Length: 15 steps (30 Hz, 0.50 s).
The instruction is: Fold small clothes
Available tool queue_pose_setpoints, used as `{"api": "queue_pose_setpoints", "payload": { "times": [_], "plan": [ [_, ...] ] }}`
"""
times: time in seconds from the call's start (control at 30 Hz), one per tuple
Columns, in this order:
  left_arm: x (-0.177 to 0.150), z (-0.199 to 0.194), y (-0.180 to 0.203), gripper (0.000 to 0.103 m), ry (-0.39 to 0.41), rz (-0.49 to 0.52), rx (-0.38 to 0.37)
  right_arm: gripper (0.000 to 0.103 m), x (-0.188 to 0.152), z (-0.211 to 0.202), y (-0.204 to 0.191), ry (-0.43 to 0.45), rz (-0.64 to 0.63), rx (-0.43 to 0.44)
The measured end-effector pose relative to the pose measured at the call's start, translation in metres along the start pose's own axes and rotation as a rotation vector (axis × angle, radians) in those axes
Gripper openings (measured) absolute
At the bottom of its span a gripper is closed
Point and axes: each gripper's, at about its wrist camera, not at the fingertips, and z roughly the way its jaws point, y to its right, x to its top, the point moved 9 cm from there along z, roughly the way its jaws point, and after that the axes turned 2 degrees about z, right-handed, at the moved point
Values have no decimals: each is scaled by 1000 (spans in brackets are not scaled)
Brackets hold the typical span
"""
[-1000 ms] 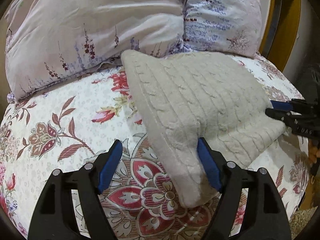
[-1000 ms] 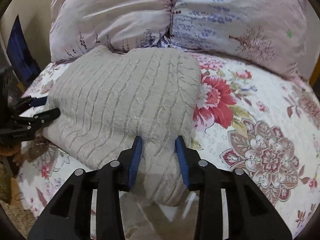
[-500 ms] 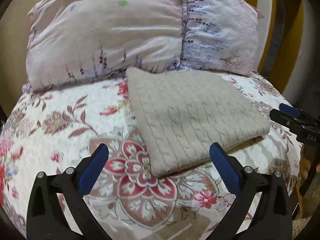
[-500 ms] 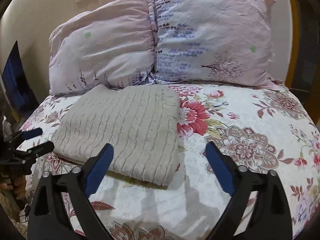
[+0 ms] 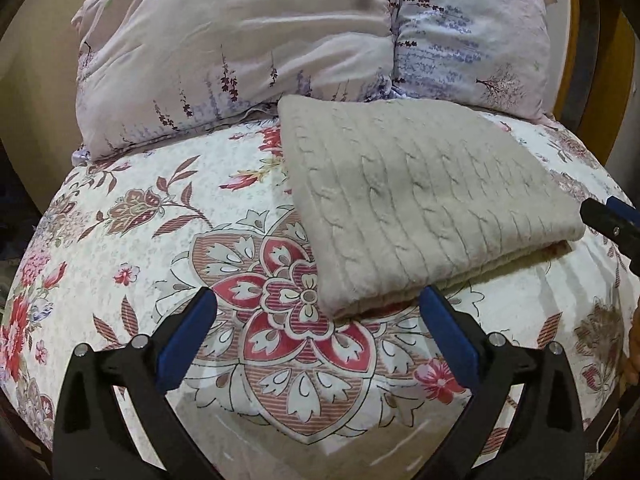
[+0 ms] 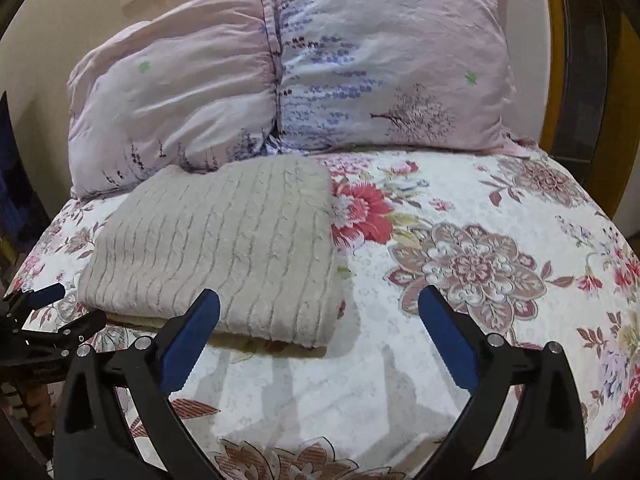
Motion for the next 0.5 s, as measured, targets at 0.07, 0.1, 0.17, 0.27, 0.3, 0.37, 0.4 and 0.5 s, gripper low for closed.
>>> {"api": "queue_pose_setpoints", "payload": {
  "times": [0.07,0.1,0.17,0.27,0.3,0.37,0.4,0.5],
  "plan": [
    [-1,0,1,101,1,2,0,101,-3,0,-2,-8,-10,7],
    [-1,0,0,101,0,2,1,101,-4,0,-3,-11,-13,13],
    [-2,1,0,101,-6,-1,5,101,-8,0,-7,-26,-9,25],
    [-7,3,-1,101,-30,-16,3,101,-16,4,-10,-68,1,42],
    [-8,4,-1,101,-35,-20,4,101,-17,6,-11,-76,0,46],
    [-10,4,-2,101,-44,-24,8,101,-21,8,-12,-92,-1,50],
    [-10,4,-2,101,-46,-25,10,101,-22,9,-13,-95,-2,50],
    [-11,5,-2,101,-49,-30,12,101,-24,9,-16,-94,-11,45]
  ]
}}
